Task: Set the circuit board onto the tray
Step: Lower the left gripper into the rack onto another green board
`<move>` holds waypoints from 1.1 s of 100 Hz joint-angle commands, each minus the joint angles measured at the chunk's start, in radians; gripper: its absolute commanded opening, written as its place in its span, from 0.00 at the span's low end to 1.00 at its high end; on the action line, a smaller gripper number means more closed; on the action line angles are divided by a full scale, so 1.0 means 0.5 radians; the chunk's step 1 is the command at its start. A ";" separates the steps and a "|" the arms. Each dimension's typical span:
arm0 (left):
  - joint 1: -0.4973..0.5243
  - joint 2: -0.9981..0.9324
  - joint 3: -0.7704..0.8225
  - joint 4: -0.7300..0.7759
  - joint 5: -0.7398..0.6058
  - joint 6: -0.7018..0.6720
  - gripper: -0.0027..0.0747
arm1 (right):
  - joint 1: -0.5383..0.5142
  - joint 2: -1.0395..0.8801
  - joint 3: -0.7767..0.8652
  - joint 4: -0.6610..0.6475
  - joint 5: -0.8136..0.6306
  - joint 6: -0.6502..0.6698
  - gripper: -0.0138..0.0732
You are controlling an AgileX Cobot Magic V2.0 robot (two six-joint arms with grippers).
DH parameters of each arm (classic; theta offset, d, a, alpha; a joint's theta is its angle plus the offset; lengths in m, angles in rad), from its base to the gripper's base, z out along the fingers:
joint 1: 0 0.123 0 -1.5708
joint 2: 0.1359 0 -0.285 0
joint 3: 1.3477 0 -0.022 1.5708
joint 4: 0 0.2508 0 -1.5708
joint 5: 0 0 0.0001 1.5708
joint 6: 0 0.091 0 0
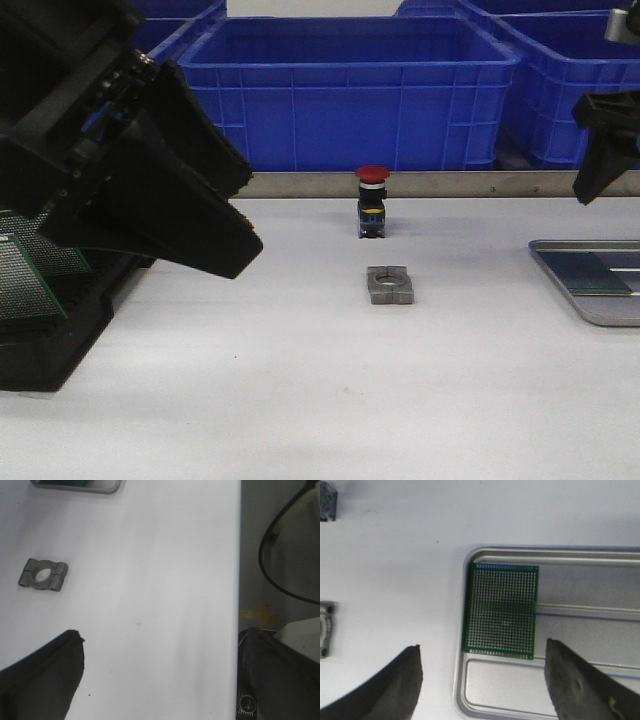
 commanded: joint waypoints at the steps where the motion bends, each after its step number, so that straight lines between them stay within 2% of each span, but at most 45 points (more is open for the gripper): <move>1: 0.023 -0.088 -0.073 -0.023 -0.019 -0.196 0.82 | -0.013 -0.196 -0.031 0.004 -0.100 0.003 0.77; 8: 0.075 -0.129 -0.104 0.168 -0.015 -0.385 0.82 | -0.013 -0.303 0.011 -0.006 -0.161 -0.002 0.77; 23: 0.226 -0.227 -0.204 0.573 0.017 -0.564 0.82 | -0.013 -0.524 0.119 -0.006 -0.287 -0.047 0.77; 33: 0.292 -0.272 -0.244 0.841 0.051 -0.564 0.82 | -0.013 -0.635 0.170 -0.006 -0.287 -0.047 0.77; 44: 0.293 -0.282 -0.247 1.218 0.076 -0.564 0.82 | -0.013 -0.713 0.194 -0.010 -0.292 -0.049 0.77; 51: 0.293 -0.268 -0.247 1.350 0.091 -0.564 0.82 | -0.013 -0.736 0.194 -0.010 -0.292 -0.049 0.77; 90: 0.296 -0.157 -0.248 1.584 0.038 -0.564 0.74 | -0.013 -0.759 0.194 -0.010 -0.291 -0.049 0.77; 96: 0.296 -0.144 -0.248 1.589 -0.065 -0.576 0.74 | -0.013 -0.759 0.194 -0.010 -0.291 -0.049 0.77; 110: 0.307 -0.144 -0.260 1.589 -0.374 -0.810 0.74 | -0.013 -0.759 0.194 -0.010 -0.291 -0.049 0.77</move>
